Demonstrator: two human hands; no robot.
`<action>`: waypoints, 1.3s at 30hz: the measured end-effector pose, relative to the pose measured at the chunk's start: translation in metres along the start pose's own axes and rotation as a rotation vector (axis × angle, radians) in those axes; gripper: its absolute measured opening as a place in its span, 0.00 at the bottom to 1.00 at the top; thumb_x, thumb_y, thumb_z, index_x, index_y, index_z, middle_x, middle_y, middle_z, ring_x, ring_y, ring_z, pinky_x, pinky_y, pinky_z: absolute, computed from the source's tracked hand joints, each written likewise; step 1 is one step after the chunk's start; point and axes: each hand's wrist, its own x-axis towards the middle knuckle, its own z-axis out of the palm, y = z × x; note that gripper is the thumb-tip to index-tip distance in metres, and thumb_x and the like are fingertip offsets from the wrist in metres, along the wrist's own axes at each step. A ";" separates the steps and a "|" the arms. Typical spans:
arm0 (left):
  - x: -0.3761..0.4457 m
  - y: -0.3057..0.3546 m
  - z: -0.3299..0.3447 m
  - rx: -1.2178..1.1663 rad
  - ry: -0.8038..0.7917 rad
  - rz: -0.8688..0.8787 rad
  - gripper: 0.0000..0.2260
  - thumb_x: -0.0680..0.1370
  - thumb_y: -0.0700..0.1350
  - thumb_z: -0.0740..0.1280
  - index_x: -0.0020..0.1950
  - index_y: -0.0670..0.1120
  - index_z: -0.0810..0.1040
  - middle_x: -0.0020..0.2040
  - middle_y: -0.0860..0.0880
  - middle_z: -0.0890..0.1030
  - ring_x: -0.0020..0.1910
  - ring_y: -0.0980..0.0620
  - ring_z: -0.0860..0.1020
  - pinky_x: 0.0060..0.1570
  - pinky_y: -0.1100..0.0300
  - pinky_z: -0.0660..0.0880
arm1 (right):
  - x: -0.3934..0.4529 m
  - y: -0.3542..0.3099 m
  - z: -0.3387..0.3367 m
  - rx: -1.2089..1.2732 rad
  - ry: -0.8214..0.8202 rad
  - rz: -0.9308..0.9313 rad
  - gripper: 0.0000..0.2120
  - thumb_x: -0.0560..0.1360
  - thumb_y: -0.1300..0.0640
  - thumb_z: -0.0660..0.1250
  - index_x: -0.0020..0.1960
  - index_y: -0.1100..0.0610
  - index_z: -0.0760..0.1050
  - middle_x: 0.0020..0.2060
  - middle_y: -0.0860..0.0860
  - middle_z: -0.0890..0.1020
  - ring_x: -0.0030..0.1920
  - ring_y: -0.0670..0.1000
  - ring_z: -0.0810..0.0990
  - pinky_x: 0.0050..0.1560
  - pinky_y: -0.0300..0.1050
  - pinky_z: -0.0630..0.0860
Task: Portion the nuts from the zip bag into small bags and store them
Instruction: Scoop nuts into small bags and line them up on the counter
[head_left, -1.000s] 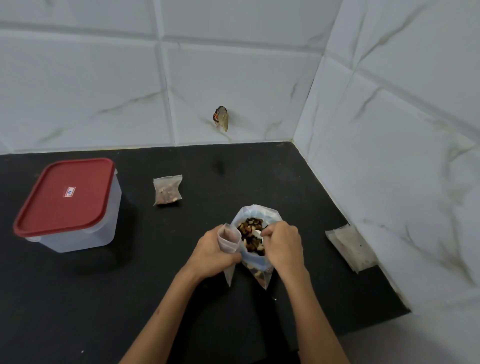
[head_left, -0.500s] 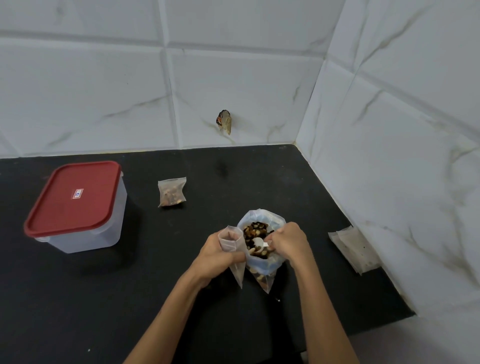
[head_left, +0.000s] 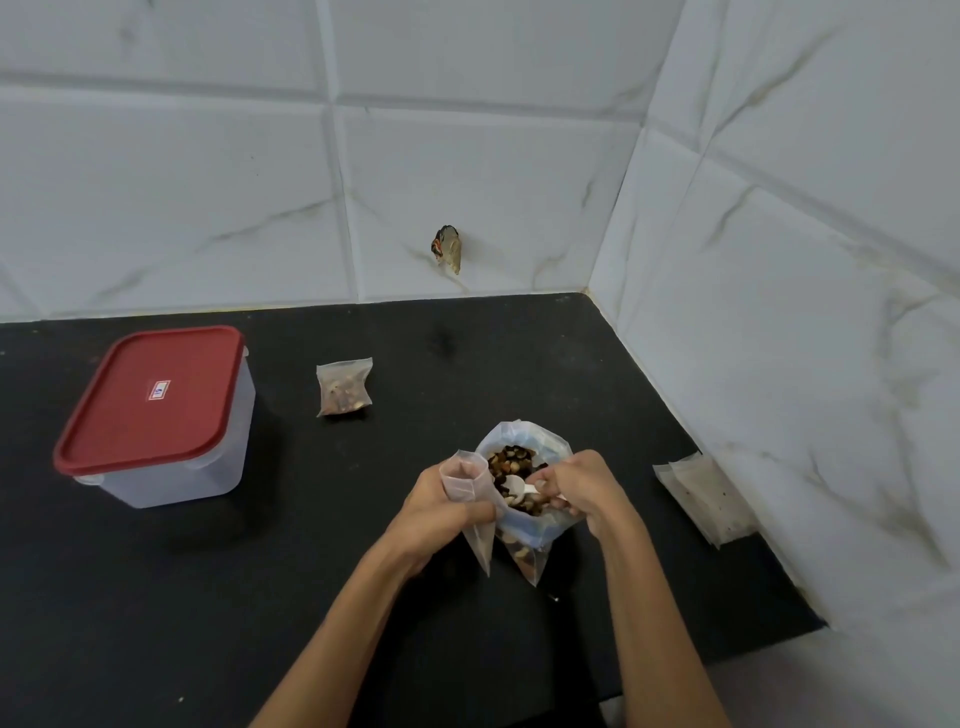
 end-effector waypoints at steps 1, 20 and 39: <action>-0.001 0.001 0.000 0.005 -0.002 -0.004 0.11 0.69 0.29 0.71 0.43 0.44 0.78 0.44 0.48 0.78 0.46 0.49 0.79 0.52 0.49 0.77 | -0.001 0.000 -0.001 0.004 -0.012 0.003 0.10 0.74 0.68 0.63 0.46 0.60 0.82 0.32 0.51 0.79 0.29 0.45 0.71 0.28 0.37 0.65; -0.006 0.031 0.009 0.549 0.233 0.102 0.16 0.67 0.42 0.73 0.51 0.50 0.74 0.48 0.54 0.76 0.47 0.56 0.76 0.43 0.62 0.75 | -0.039 -0.008 -0.030 0.352 0.075 -0.152 0.11 0.74 0.70 0.62 0.45 0.62 0.82 0.33 0.55 0.79 0.31 0.47 0.70 0.33 0.38 0.69; 0.005 0.048 0.028 0.314 0.249 0.260 0.11 0.66 0.45 0.75 0.43 0.50 0.76 0.38 0.54 0.80 0.36 0.61 0.77 0.36 0.67 0.73 | -0.110 -0.043 -0.006 -0.481 0.442 -0.621 0.16 0.77 0.59 0.65 0.63 0.51 0.76 0.55 0.51 0.76 0.50 0.45 0.72 0.50 0.35 0.70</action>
